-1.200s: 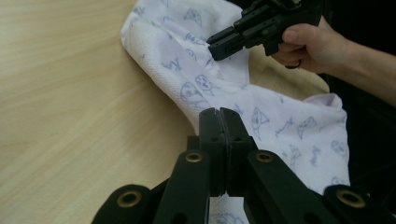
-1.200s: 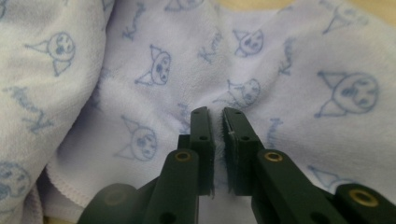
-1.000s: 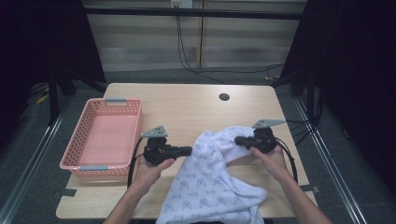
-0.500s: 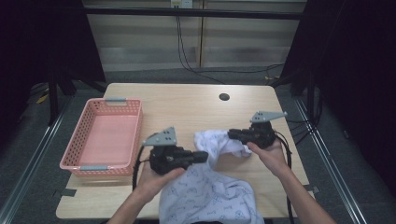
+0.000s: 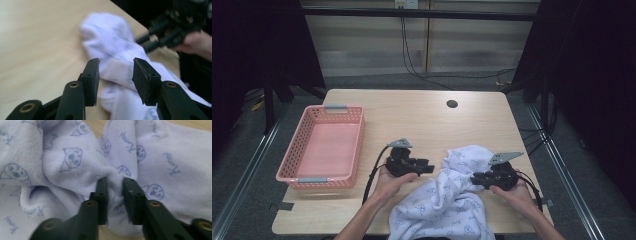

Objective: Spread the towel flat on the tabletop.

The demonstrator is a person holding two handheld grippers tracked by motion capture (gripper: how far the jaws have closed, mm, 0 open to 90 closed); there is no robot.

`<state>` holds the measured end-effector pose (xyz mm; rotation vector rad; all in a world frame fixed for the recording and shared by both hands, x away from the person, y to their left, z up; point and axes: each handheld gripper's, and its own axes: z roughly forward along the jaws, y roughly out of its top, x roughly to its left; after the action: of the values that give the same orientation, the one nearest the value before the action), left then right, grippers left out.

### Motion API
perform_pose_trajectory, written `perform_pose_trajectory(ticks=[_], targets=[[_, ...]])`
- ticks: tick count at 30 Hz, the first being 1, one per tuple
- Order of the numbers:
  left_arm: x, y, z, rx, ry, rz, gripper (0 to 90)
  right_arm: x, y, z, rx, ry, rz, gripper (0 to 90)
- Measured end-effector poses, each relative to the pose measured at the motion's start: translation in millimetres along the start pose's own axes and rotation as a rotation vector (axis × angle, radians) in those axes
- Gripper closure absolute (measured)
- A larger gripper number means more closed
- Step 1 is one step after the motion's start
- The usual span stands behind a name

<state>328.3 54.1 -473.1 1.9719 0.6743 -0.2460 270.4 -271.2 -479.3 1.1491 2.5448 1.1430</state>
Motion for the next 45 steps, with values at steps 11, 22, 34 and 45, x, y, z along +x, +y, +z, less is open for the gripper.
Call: perform_pose_trajectory(ticks=[11, 22, 34, 45], targets=[[-29.7, -20.4, 23.1, 0.125, -0.059, 0.11, 79.1, -4.7, 57.8, 30.5, -0.079, -0.013, 0.01, 50.8], [-40.1, -27.4, 3.1, 0.102, -0.088, 0.097, 69.7, 8.9, 91.3, 64.9, -0.079, 0.033, -0.012, 89.5], [-34.4, -27.5, -49.0, -0.011, -0.014, 0.082, 60.9, 49.8, 105.2, 9.5, -0.256, 0.11, -0.122, 89.5], [3.1, -38.0, -62.4, -0.016, 0.199, -0.025, 57.9, 42.2, 15.8, 16.3, -0.021, 0.072, -0.089, 89.2]])
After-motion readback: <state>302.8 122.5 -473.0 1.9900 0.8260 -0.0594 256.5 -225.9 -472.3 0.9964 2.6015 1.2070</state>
